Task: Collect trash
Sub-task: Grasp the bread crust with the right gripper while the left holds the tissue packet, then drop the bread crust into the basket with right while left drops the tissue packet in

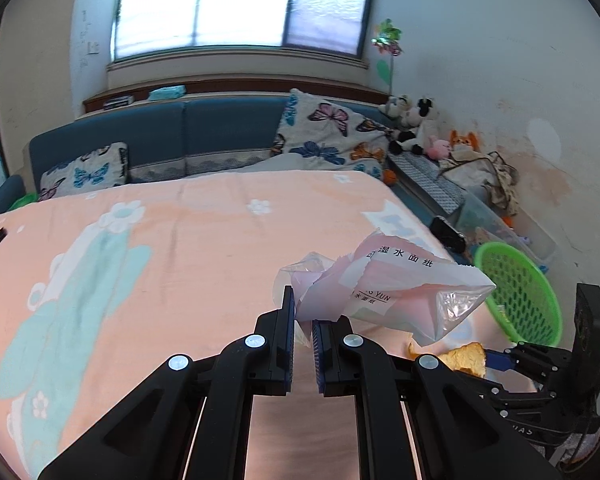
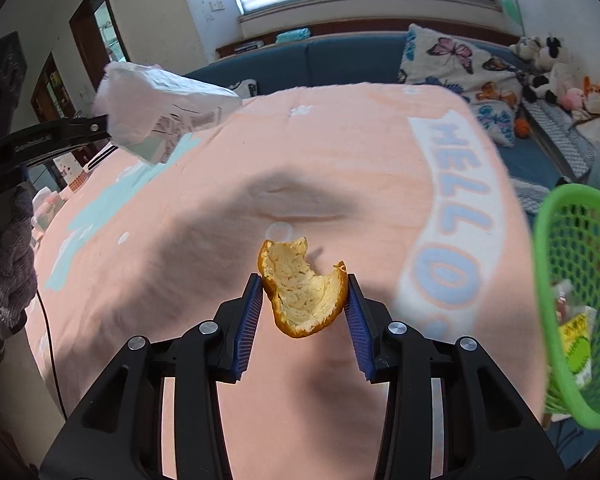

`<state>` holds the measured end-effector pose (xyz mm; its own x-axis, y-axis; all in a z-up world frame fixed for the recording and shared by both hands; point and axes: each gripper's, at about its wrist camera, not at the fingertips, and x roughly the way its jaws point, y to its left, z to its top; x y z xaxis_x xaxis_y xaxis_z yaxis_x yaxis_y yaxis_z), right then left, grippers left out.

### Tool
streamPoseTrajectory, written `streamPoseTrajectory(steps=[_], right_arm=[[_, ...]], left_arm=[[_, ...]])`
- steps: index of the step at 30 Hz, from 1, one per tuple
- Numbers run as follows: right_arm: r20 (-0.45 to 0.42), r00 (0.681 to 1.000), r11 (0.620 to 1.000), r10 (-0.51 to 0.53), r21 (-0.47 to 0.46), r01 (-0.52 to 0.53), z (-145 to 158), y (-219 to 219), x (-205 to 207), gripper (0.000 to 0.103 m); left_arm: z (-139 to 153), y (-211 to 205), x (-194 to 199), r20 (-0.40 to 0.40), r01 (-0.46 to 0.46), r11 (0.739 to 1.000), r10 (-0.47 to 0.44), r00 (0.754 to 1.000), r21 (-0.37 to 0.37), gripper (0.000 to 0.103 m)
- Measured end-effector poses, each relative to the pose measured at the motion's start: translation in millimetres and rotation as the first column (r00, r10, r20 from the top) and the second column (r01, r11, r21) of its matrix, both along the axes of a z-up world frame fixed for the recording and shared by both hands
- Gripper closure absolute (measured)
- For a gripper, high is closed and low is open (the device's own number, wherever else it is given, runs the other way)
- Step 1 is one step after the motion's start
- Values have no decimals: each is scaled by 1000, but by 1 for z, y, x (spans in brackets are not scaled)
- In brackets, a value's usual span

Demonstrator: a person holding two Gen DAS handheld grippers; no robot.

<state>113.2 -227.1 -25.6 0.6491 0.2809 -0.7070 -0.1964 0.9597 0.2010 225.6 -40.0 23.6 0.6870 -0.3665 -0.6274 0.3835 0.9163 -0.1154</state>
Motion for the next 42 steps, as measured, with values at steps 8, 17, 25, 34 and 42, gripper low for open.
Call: streamPoseTrajectory(steps=[8,17,25,34,42], right_arm=[[52,988,989,-146,-5,146,21,-67,-31,61],[45,936,933,-350,-71,353,22,-164,-51,61],[30,879,871,-475,-124,475,8,-231,-59,57],[34,854,847,-520,-113,520,5,-266,-68,44],[55,852,850,-520,-68,523,13,-272,-85,34]], left_arm=[[7,-52,-10,6,83,996,-83,997,-11,95],[11,-119,-24,5,186,982,-186,983,-13,95],[5,-181,-33,-9,275,961,-275,961,16,95],[0,-236,-36,-26,340,940,-339,940,38,95],[-15,-274,-36,-57,377,925,-373,926,57,95]])
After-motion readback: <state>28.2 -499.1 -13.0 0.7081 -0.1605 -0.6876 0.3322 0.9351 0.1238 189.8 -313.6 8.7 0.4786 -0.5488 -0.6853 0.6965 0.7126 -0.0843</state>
